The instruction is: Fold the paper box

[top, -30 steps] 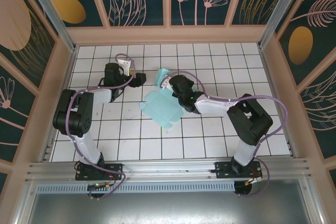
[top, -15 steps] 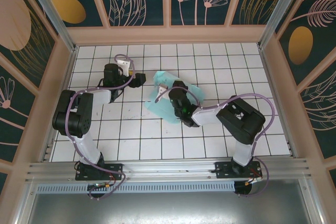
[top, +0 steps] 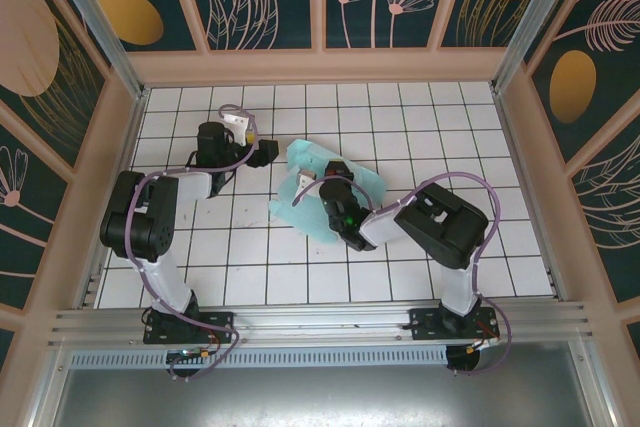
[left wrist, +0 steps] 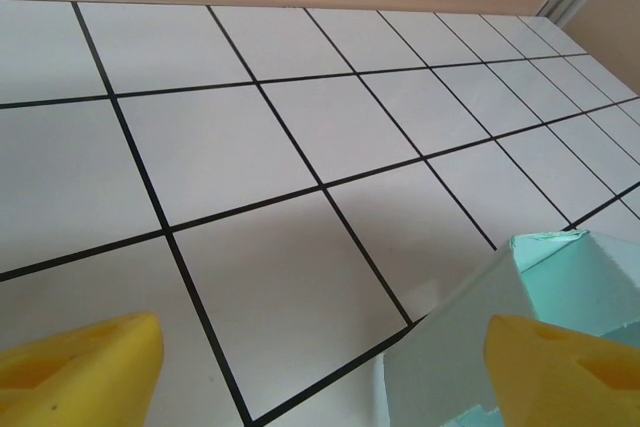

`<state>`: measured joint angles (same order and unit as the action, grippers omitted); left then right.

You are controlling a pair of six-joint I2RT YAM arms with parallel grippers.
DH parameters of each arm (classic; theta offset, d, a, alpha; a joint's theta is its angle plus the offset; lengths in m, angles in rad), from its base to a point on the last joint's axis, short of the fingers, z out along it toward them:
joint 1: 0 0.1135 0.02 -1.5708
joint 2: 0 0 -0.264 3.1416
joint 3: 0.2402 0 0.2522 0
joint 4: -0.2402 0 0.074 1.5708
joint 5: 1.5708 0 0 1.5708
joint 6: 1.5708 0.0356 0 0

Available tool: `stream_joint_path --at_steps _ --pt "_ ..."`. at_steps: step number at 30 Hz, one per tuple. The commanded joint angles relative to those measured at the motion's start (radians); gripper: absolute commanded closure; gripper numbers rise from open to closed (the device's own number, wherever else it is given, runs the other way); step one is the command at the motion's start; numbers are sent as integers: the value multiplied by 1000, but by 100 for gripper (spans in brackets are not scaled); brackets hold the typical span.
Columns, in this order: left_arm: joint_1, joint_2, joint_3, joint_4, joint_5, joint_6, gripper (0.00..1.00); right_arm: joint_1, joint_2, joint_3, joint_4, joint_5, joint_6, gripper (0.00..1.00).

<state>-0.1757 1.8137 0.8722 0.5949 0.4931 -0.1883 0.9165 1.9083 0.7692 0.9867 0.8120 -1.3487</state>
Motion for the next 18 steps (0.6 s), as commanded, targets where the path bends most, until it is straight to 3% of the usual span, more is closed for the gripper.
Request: stream_joint_path --at_steps 1,14,18 --pt "6 32 9 40 31 14 19 -11 6 -10 40 17 15 100" --pt "4 269 310 -125 80 -80 40 -14 -7 -3 4 -9 35 100" --pt "-5 307 358 -172 121 -73 41 -16 -1 11 -6 -14 38 100"
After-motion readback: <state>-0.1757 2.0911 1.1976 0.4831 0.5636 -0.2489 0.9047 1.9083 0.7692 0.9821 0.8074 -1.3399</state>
